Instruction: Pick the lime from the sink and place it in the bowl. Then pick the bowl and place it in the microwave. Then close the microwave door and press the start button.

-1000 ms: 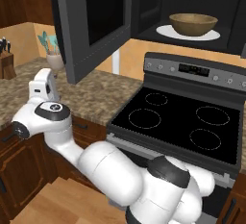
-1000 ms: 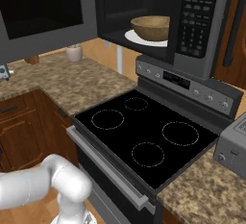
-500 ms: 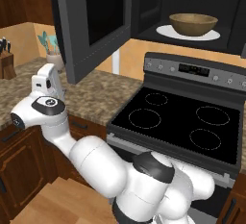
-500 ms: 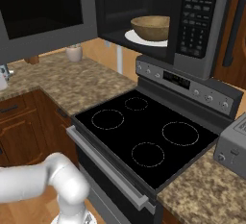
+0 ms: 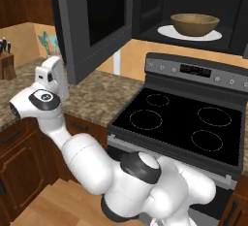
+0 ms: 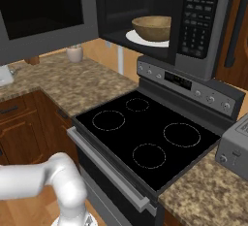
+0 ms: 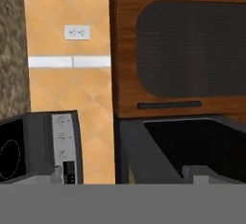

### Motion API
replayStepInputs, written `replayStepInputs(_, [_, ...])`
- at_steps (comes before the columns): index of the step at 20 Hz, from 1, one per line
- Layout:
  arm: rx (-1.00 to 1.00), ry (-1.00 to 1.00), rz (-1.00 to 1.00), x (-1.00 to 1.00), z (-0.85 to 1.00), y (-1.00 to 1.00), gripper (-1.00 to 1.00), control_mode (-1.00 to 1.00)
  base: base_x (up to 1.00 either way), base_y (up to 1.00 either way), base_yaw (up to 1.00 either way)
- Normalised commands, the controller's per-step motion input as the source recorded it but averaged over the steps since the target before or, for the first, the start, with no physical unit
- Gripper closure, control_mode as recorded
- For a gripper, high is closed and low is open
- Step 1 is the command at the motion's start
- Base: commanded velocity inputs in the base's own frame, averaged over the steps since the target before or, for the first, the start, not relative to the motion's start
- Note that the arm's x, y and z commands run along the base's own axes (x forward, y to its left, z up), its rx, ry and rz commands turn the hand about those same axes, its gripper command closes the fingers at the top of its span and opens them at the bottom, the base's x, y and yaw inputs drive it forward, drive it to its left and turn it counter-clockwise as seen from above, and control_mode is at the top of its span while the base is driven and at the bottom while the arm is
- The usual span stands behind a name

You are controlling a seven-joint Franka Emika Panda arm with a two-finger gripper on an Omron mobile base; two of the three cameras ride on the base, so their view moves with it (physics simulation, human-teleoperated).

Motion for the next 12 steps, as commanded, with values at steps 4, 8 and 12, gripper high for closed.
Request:
replayStepInputs(4, [0.10, -0.20, -0.09, -0.02, 0.55, -0.70, -1.00, -1.00, 0.00, 0.00, 0.00])
replayStepInputs(8, [0.11, -0.34, -0.02, -0.52, 0.48, -0.72, -1.00, -1.00, 0.00, 0.00, 0.00])
replayStepInputs(12, [0.06, -0.44, -0.10, -0.99, 0.60, -0.38, -1.00, -1.00, 0.00, 0.00, 0.00])
